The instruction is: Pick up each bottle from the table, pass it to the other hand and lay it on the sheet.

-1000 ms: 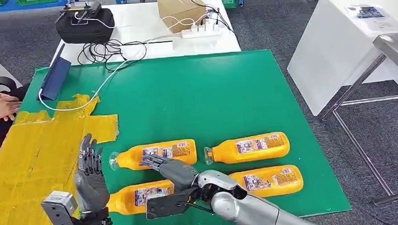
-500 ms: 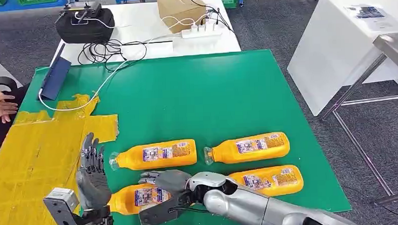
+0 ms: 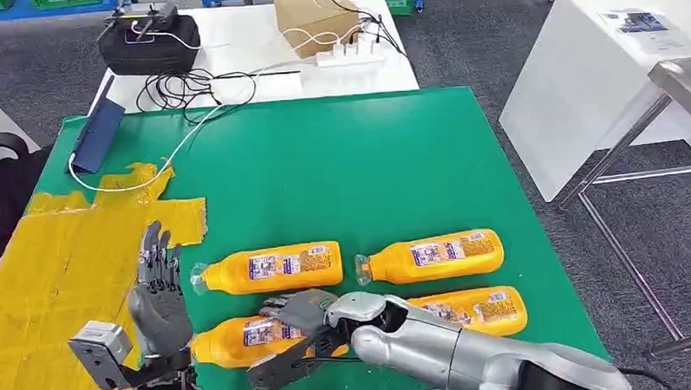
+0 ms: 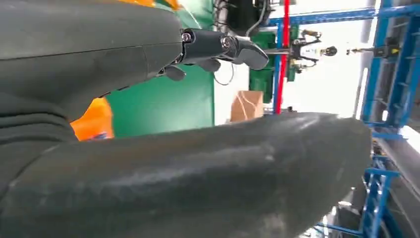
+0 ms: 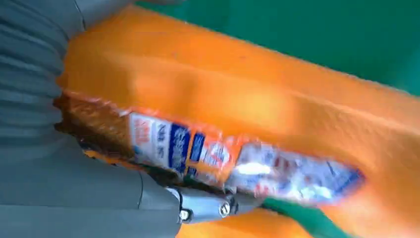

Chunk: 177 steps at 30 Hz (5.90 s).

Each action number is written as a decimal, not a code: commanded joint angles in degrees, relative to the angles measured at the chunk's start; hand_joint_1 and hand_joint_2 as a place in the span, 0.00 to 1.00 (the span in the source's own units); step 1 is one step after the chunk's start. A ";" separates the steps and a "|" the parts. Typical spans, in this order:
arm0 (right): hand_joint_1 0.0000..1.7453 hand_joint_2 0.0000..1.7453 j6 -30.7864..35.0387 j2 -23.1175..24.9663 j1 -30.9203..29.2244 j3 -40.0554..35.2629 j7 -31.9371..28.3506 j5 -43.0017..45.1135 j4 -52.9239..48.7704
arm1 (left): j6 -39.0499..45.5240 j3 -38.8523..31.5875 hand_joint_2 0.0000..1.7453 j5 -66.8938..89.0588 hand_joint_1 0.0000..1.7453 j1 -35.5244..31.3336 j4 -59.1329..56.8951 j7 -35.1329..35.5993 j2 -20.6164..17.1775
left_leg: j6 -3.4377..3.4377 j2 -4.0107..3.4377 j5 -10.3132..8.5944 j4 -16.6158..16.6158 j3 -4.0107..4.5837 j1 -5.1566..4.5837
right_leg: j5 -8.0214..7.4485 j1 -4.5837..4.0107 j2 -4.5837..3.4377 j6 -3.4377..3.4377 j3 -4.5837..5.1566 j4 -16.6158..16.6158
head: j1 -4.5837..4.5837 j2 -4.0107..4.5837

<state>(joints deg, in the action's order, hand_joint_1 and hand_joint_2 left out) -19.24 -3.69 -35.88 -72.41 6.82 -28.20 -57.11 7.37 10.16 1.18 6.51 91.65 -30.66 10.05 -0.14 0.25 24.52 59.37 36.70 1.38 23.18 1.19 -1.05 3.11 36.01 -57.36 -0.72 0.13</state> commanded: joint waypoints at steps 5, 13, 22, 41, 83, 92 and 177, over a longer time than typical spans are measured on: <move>1.00 1.00 -2.18 -1.35 -0.75 -10.30 -0.20 -2.00 6.03 | 1.73 -1.98 0.00 -7.94 0.00 -2.05 -1.27 -0.31 1.51 | 0.03 0.04 0.05 -0.09 -0.39 0.01 | 0.03 -0.05 0.13 -0.09 -0.32 0.10 | 0.00 0.00; 1.00 1.00 -0.77 -1.46 -0.08 -10.75 1.54 -1.97 5.77 | 9.86 -7.51 0.00 -14.44 0.00 -0.90 3.50 -1.99 4.26 | -0.06 -0.14 0.13 -0.09 -0.82 0.03 | 0.02 -0.08 -0.09 -0.12 -0.61 0.09 | 0.00 0.00; 1.00 1.00 3.81 -1.14 1.14 -3.89 6.42 4.51 4.20 | 14.77 -12.15 0.00 -23.19 0.00 1.39 7.04 -1.63 5.43 | 0.01 -0.10 0.13 -0.21 -1.06 0.02 | 0.03 -0.08 -0.02 -0.19 -0.88 0.20 | 0.00 0.00; 1.00 1.00 27.40 1.58 30.24 26.99 -17.22 19.17 -31.98 | -3.28 -8.73 1.00 -28.01 0.00 7.49 9.94 1.92 1.28 | -0.07 0.12 0.24 -0.09 -0.44 0.02 | 0.25 -0.05 0.14 -0.24 -0.38 0.03 | -0.02 0.00; 1.00 1.00 17.77 1.68 25.18 19.37 -15.02 16.94 -19.84 | -18.36 4.93 1.00 -18.45 0.00 6.56 6.61 0.42 -6.03 | -0.10 -0.07 0.28 -0.20 -0.53 0.04 | 0.19 -0.08 -0.01 -0.27 -0.41 0.15 | -0.02 0.00; 1.00 1.00 22.17 -3.58 29.71 30.67 -13.66 11.49 -27.41 | -19.65 1.93 1.00 -18.24 0.00 8.64 8.07 0.60 -5.22 | -0.09 0.04 0.24 -0.09 -0.29 0.03 | 0.18 -0.05 0.06 -0.20 -0.24 0.08 | -0.02 0.00; 1.00 1.00 17.28 4.85 17.54 13.59 -9.11 1.02 -8.71 | -24.27 4.15 1.00 -17.59 0.95 8.29 7.05 2.79 -6.04 | -0.10 -0.01 0.22 -0.14 -0.38 0.05 | 0.18 -0.08 0.06 -0.23 -0.30 0.11 | 0.00 0.00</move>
<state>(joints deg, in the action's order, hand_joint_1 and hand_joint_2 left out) -0.07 -0.02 -15.67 -54.31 -2.97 -27.39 -75.89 -12.70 10.78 -14.34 16.87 100.65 -27.78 5.51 -0.31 0.20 24.70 59.36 36.61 1.43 23.30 1.15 -1.11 2.98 36.01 -57.35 -0.72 0.13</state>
